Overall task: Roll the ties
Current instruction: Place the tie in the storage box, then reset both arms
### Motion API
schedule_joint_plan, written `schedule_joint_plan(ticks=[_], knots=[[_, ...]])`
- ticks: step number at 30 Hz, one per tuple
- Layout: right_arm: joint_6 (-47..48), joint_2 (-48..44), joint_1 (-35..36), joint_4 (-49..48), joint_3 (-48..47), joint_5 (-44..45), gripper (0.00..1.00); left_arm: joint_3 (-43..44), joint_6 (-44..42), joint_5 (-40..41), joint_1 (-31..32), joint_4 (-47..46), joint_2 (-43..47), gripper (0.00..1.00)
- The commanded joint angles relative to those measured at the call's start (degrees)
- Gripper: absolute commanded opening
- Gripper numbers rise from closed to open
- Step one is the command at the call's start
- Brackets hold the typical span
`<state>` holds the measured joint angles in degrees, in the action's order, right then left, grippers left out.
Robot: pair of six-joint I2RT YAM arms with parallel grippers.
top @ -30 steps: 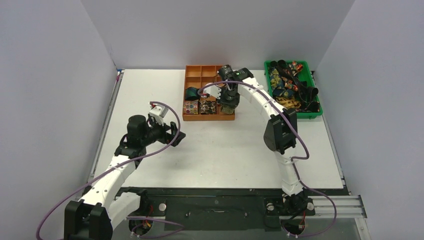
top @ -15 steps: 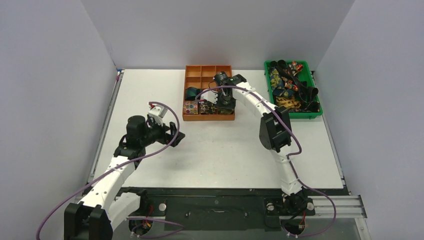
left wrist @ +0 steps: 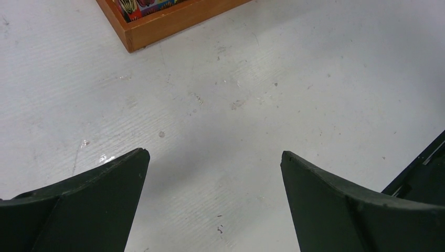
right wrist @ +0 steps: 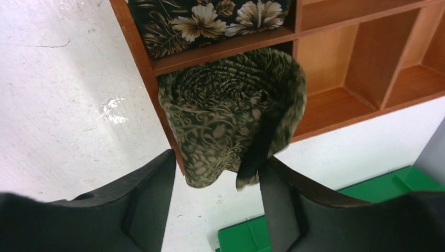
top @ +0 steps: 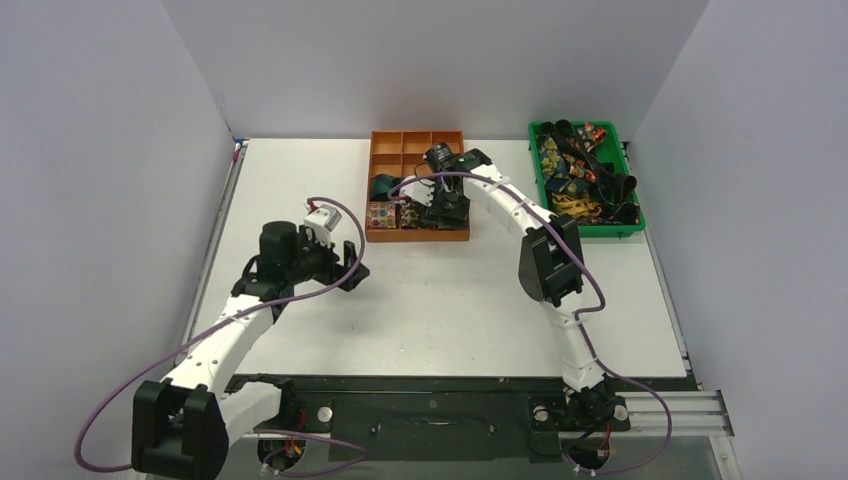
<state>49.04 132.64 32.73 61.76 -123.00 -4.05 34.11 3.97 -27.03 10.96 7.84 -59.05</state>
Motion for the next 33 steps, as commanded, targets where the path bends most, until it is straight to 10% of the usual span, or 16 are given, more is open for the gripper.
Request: schedule_joint_plan(ticks=[1, 20, 33], knots=[[-3.5, -8.8, 0.4, 0.5, -0.4, -0.8, 0.58, 9.4, -2.7, -1.1, -0.7, 3.0, -3.4, 0.97], [-36.8, -32.0, -14.6, -12.2, 7.1, -5.4, 0.89, 59.0, -3.6, 9.6, -5.8, 28.9, -35.3, 0.97], [-40.4, -52.0, -28.0, -20.0, 46.5, -8.5, 0.87, 54.4, -1.0, 18.7, -5.4, 29.5, -41.8, 0.97]])
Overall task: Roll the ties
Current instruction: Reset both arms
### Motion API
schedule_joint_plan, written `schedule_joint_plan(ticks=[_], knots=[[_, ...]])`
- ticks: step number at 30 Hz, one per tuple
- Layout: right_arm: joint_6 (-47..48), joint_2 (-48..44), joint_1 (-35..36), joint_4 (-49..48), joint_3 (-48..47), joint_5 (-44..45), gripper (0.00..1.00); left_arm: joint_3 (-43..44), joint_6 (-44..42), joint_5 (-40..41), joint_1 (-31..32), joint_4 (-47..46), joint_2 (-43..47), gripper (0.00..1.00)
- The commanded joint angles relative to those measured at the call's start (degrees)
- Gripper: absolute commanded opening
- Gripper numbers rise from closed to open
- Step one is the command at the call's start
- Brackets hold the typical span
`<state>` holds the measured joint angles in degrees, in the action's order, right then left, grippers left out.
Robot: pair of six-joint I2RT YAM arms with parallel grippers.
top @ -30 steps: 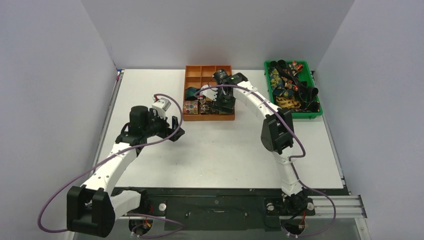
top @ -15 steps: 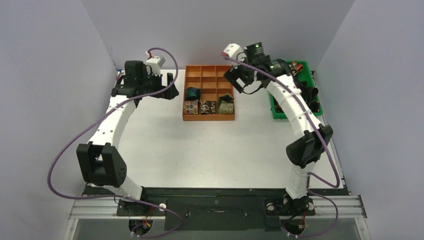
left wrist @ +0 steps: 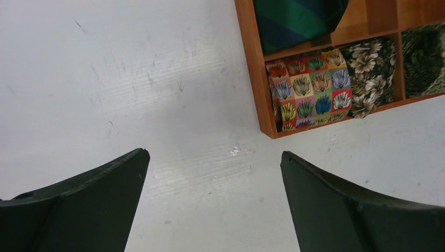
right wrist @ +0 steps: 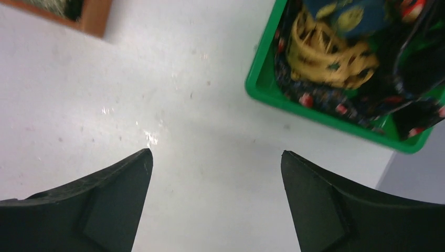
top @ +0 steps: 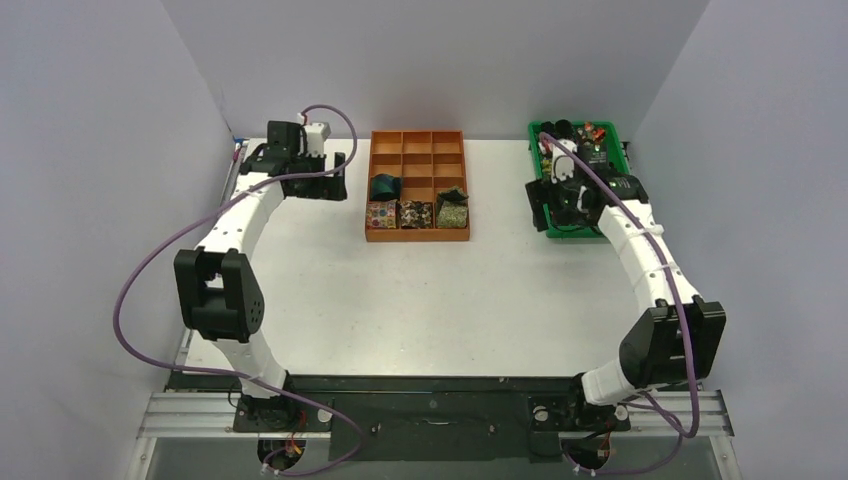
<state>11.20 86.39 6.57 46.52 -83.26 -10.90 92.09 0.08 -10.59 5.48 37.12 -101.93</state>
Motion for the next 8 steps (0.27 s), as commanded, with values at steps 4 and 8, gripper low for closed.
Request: schedule_joint_plan(ticks=[4, 8], knots=[[-3.4, -7.4, -2.6, -5.1, 10.8, -2.1, 0.87, -7.6, 3.5, 1.9, 0.1, -0.3, 3.1, 0.97], [-3.6, -7.4, -2.7, -5.4, 10.1, -2.1, 0.87, -9.1, 3.4, 2.7, 0.1, -3.2, 4.7, 0.97]])
